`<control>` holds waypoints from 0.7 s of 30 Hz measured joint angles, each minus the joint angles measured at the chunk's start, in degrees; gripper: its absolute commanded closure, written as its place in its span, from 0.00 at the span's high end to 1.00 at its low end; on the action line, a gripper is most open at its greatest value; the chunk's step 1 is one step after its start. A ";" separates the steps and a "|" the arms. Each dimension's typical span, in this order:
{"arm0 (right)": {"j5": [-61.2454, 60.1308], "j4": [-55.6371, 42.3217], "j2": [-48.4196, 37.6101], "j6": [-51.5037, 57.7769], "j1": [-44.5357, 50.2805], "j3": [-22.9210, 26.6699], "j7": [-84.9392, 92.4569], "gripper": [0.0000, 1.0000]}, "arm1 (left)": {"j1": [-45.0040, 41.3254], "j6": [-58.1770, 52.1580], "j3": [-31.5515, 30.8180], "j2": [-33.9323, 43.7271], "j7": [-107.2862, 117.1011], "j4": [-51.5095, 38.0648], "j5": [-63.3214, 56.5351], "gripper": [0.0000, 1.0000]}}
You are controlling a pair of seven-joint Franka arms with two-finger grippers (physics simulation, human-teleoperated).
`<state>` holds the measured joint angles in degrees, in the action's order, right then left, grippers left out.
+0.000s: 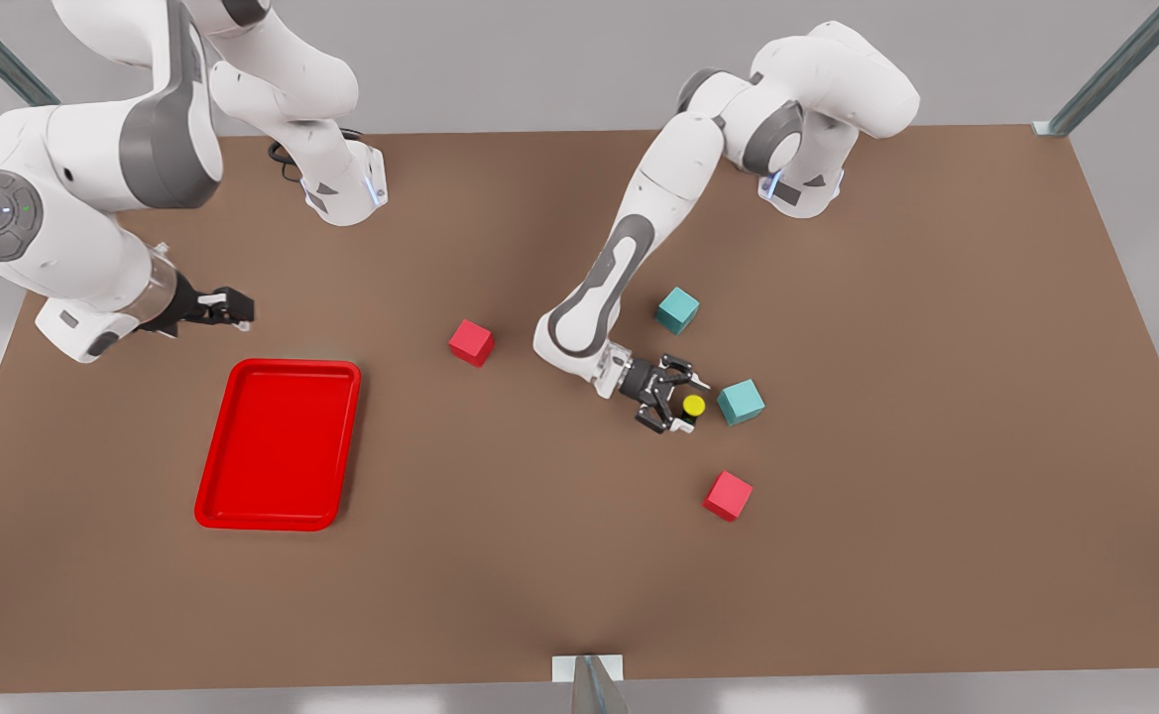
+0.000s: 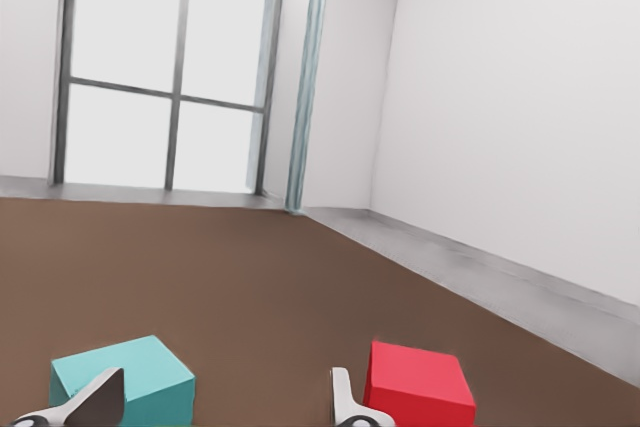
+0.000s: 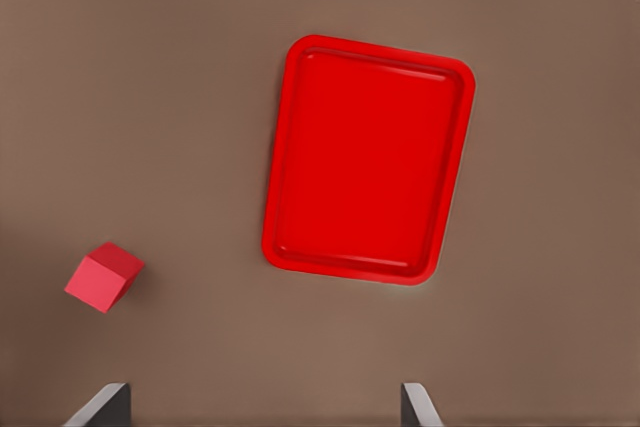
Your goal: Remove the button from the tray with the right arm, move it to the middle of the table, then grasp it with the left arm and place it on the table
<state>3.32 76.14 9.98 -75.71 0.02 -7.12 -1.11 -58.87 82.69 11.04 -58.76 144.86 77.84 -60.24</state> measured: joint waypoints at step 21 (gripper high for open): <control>-0.14 0.11 0.10 0.47 1.16 -0.07 0.03 1.00 | 36.68 -3.42 -8.20 52.29 -94.24 7.43 55.48 1.00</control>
<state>3.18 76.26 10.08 -75.24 1.18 -7.20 -1.08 -22.19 79.27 2.84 -6.47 50.62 85.27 -4.76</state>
